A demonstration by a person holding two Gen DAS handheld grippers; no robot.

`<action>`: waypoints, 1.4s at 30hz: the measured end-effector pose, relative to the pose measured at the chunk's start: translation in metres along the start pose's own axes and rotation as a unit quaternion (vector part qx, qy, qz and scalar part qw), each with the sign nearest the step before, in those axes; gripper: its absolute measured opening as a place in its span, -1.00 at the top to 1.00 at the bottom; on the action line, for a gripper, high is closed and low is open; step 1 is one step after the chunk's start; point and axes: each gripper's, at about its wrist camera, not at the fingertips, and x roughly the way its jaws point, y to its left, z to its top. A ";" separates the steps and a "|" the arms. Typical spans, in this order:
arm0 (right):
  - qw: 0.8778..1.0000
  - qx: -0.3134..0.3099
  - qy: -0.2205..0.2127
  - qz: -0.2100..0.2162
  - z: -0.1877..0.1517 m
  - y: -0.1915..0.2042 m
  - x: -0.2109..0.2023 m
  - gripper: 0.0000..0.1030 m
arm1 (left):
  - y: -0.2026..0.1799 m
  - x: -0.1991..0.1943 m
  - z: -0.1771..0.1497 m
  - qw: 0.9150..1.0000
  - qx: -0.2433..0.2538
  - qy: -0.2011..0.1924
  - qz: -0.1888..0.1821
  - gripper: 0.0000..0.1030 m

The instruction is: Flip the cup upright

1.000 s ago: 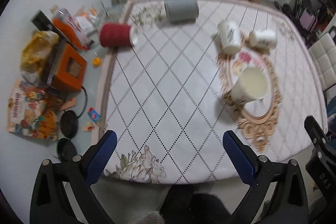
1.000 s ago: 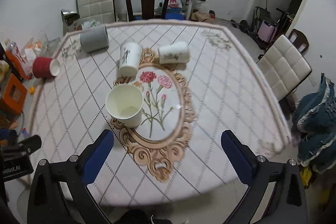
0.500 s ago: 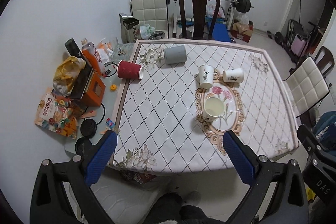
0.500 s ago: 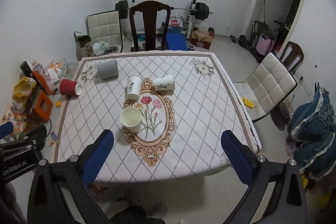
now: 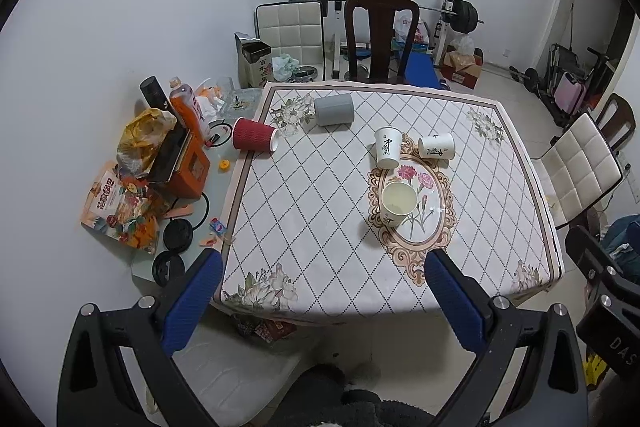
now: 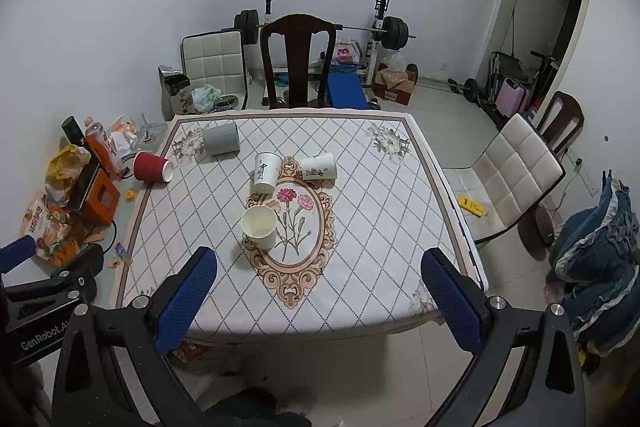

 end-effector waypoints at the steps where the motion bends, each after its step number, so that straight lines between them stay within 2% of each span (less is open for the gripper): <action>1: 1.000 0.001 0.001 0.000 0.000 0.000 0.000 -1.00 | 0.000 -0.001 0.000 1.000 0.000 0.000 0.002 -1.00; 7: 1.000 -0.001 0.003 0.005 -0.003 -0.001 -0.001 -1.00 | 0.001 -0.006 -0.004 1.000 0.000 -0.007 0.016 -1.00; 42: 0.999 -0.014 0.018 0.028 -0.017 0.013 -0.005 -1.00 | 0.011 -0.020 -0.016 0.999 -0.019 -0.009 0.025 -1.00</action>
